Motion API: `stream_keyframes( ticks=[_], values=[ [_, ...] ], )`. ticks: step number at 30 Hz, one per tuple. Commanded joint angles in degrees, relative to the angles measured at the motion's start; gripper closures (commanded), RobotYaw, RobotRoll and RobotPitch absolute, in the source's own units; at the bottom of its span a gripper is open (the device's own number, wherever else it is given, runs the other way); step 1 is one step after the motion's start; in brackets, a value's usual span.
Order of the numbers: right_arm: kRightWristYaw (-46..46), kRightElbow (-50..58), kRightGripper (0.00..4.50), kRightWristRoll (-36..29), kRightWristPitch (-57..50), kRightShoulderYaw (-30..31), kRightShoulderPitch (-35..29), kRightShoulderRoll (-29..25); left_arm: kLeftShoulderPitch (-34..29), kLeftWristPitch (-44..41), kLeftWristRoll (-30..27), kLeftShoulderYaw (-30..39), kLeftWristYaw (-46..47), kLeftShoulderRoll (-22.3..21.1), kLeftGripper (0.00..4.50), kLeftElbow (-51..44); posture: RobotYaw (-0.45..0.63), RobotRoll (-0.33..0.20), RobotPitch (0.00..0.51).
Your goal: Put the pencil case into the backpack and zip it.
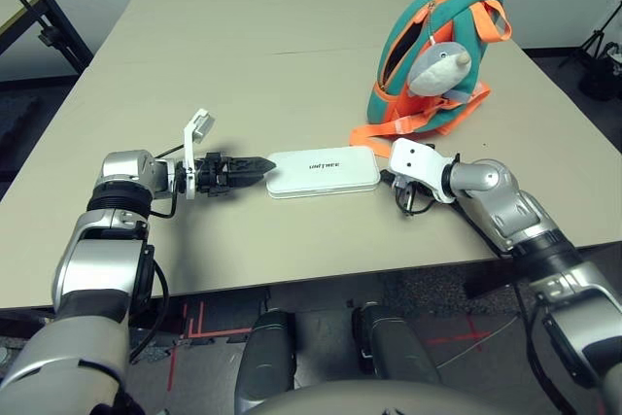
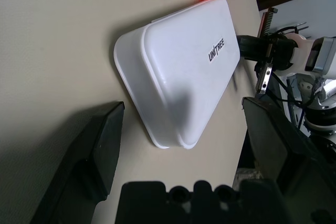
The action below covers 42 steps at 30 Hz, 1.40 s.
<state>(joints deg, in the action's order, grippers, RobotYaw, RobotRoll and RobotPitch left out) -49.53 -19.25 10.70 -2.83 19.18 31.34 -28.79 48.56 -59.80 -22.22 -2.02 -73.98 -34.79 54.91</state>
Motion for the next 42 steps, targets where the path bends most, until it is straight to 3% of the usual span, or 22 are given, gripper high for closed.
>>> stream_keyframes(
  ticks=[1,17,22,28,42],
  values=[
    [0.6,-3.2,4.48,1.7,0.4,1.8,-0.1,1.1,-0.6,-0.5,1.8,-0.9,-0.2,-0.2,0.00,1.1,-0.13,0.000,0.091],
    [3.0,-12.0,4.48,5.0,4.9,1.8,3.7,1.4,-0.1,-0.7,3.8,-1.7,-1.9,-0.3,0.00,1.1,-0.13,0.000,0.088],
    [-1.1,-6.0,4.48,1.7,2.8,2.6,3.5,5.2,0.2,-0.5,4.1,-1.7,-1.8,-0.2,0.00,1.5,-0.14,0.000,0.086],
    [-2.9,-2.2,4.48,2.8,0.9,5.1,4.2,9.0,0.6,-0.3,4.6,-1.4,-1.7,0.1,0.00,2.0,-0.14,0.000,0.083],
    [-6.2,1.6,4.48,4.4,-1.6,7.7,4.2,11.8,0.8,-0.1,5.3,-0.9,-2.2,0.5,0.00,2.5,-0.14,0.000,0.088]
  ],
)
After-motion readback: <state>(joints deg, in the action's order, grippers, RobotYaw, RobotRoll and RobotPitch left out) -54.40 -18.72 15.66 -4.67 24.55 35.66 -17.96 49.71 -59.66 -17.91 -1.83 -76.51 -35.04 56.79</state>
